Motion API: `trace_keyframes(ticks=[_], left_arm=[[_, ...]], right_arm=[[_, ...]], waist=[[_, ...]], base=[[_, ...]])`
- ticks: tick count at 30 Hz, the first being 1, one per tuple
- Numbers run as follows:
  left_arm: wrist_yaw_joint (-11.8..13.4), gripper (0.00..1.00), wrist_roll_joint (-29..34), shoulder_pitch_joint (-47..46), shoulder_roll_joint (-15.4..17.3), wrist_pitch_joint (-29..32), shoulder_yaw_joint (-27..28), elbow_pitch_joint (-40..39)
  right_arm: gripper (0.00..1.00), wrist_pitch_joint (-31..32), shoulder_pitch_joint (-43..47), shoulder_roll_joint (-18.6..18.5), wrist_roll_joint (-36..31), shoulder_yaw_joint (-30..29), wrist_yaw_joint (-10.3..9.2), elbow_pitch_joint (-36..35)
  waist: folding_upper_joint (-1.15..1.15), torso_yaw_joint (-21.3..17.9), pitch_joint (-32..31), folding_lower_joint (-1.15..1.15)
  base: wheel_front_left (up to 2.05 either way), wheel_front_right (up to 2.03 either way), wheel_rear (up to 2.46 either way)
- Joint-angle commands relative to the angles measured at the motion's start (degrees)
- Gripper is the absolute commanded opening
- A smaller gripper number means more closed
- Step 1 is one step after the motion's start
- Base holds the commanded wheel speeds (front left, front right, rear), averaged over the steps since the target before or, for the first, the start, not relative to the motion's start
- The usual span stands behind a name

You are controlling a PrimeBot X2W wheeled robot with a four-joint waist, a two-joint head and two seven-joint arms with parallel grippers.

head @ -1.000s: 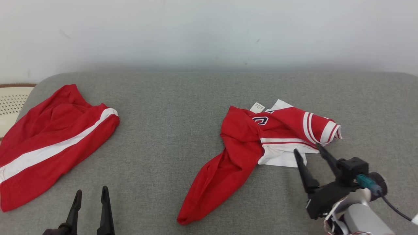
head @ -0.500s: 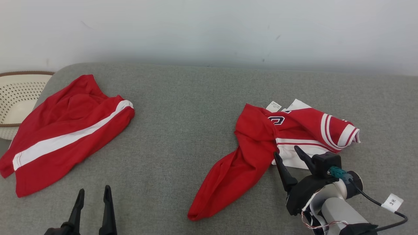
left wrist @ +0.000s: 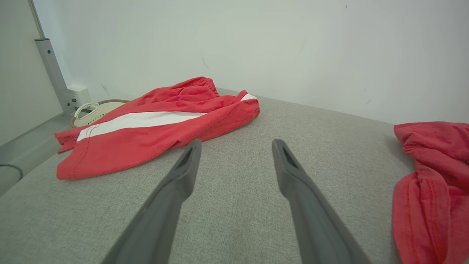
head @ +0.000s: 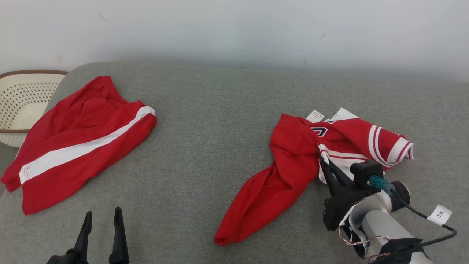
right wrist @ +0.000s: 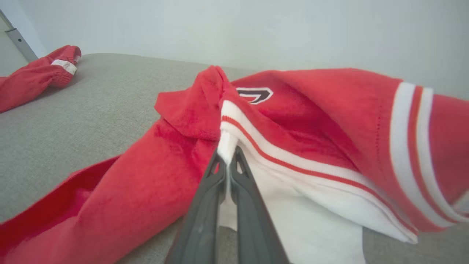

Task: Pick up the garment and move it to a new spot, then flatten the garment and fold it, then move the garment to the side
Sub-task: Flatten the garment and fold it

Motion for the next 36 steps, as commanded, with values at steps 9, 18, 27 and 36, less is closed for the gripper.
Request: trace_keyframes(ticks=[9,18,27,36], left_arm=[[0.76,1.00,-0.84,1.30,0.05,-0.15,-0.56,0.46],[1.23,1.00,-1.17,2.10,0.04,-0.15,-0.90,0.16],[1.29,1.00,-1.43,1.79,0.04,-0.15,-1.04,0.21],[0.88,1.00,-1.17,1.49,0.04,-0.16,-0.84,0.63]], right_arm=[[0.00,-0.16,6.28,-7.47,-5.27,1.72,-0.02,-14.59],[0.00,-0.10,14.79,-16.90,-4.62,8.06,-0.02,-28.79],[0.00,1.97,20.97,-22.74,-0.29,13.20,-0.02,-33.42],[1.00,2.59,20.74,-22.18,5.98,18.64,-0.02,-33.38]], waist=[[0.00,-4.23,-1.77,0.00],[0.00,-8.75,-2.71,0.00],[0.00,-10.33,-2.45,0.00],[0.00,-10.95,-2.08,0.00]], base=[[0.00,0.00,0.00],[0.00,0.00,0.00],[0.00,0.00,0.00],[0.00,0.00,0.00]])
